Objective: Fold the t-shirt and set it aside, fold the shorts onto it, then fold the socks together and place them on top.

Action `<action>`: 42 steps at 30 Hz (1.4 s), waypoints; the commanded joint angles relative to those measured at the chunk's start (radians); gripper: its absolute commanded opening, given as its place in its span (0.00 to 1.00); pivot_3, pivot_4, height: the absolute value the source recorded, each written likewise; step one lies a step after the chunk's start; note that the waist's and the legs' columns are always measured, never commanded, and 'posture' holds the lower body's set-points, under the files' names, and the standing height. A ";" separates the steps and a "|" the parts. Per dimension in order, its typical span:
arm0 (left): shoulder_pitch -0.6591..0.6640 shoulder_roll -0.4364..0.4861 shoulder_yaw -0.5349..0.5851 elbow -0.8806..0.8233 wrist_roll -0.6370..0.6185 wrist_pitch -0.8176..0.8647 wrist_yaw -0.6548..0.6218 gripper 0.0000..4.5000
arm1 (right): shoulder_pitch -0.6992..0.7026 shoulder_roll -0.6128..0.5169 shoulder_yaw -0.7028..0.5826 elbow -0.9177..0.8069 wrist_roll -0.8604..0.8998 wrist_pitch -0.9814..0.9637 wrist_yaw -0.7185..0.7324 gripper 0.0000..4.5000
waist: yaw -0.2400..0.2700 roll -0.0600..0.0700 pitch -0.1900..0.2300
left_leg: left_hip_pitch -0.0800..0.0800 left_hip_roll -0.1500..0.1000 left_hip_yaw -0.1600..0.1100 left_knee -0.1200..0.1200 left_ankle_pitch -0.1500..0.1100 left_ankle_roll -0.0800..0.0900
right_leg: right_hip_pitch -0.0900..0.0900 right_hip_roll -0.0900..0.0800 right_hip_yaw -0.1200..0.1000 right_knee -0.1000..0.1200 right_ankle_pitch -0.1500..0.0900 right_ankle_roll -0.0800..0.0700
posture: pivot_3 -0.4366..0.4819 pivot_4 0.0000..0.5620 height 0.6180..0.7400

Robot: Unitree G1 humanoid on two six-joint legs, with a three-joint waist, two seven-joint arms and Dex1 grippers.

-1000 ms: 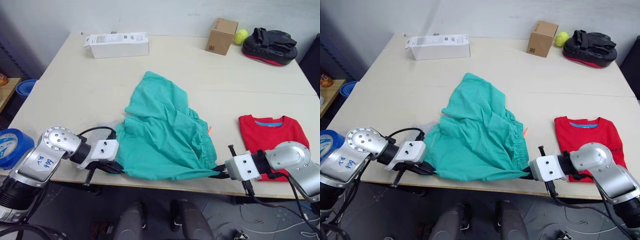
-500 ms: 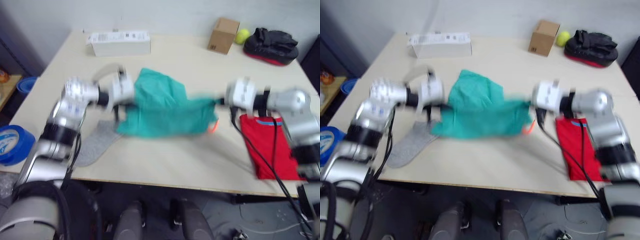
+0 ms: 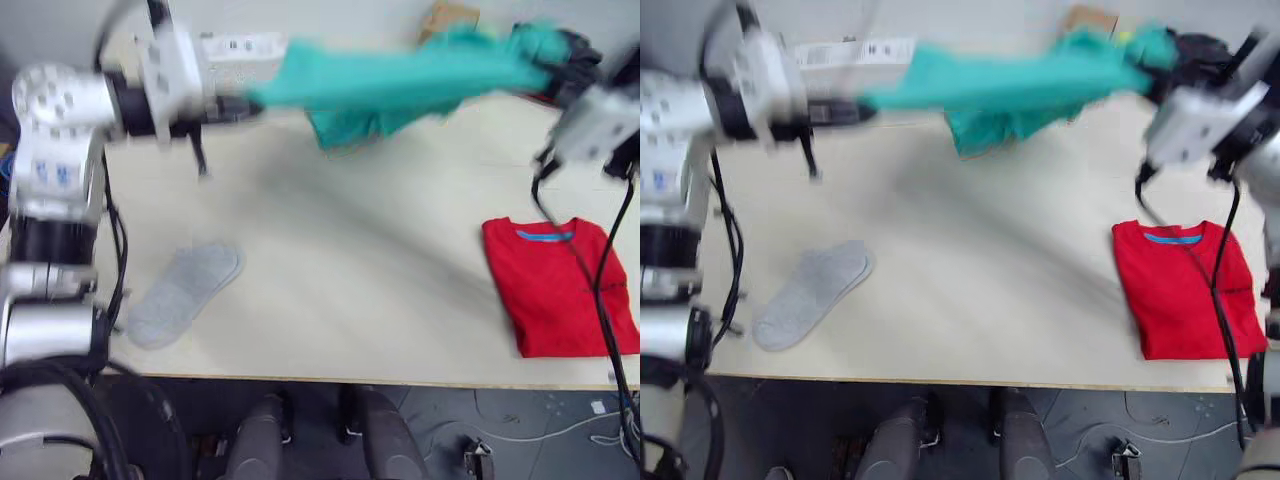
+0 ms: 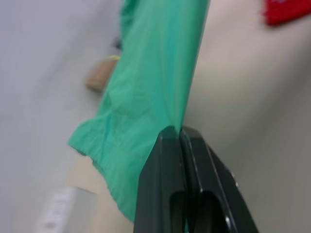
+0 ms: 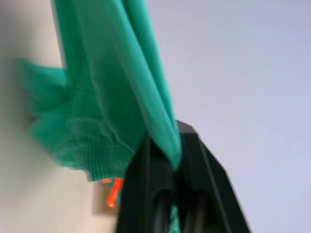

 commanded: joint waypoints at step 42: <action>-0.480 -0.213 -0.312 0.713 0.351 -0.313 -0.142 0.00 | 0.738 0.033 -0.335 -0.724 0.795 1.215 0.368 0.00 | 0.052 -0.009 -0.010 | 0.034 0.015 -0.004 -0.013 0.007 0.002 | 0.059 0.009 0.020 -0.001 -0.033 -0.003 | 0.48 0.27 1.00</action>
